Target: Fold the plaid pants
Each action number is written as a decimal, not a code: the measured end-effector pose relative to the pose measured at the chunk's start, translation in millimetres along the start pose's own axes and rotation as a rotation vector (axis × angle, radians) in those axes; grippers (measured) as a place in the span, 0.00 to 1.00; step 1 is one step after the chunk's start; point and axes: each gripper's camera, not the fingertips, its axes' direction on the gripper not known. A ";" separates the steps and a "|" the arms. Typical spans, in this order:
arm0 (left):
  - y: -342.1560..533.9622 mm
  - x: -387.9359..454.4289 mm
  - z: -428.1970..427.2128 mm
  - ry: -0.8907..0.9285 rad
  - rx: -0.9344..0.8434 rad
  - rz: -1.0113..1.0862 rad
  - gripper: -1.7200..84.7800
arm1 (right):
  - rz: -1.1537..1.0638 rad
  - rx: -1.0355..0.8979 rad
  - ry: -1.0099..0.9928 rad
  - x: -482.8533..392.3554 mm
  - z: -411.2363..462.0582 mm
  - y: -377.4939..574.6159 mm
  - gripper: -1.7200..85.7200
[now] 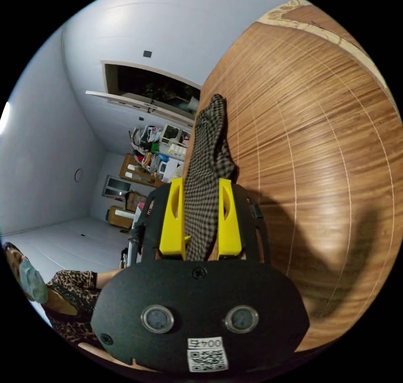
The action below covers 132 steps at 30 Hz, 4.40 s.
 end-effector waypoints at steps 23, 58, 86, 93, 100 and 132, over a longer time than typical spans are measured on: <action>6.8 7.3 5.7 -0.009 -0.002 -0.004 0.23 | -0.189 -0.119 0.447 40.1 59.5 -123.0 0.04; 58.2 12.5 -2.7 -0.006 0.004 -0.034 0.21 | -0.105 -0.069 0.372 35.7 110.1 -106.5 0.08; 97.9 -12.5 -4.7 0.044 -0.008 -0.042 0.22 | -0.513 -0.223 0.560 -136.4 149.1 187.7 0.11; 97.6 -30.2 -12.7 0.150 -0.076 0.018 0.24 | -0.455 -0.203 0.543 -173.4 158.2 314.7 0.09; 161.9 -27.3 -70.6 0.417 -0.077 0.025 0.21 | -0.462 -0.359 0.573 -207.3 194.6 406.6 0.10; 278.1 -38.3 -21.5 0.987 -0.923 -0.166 0.16 | 0.219 -1.045 0.285 -214.6 247.3 580.8 0.11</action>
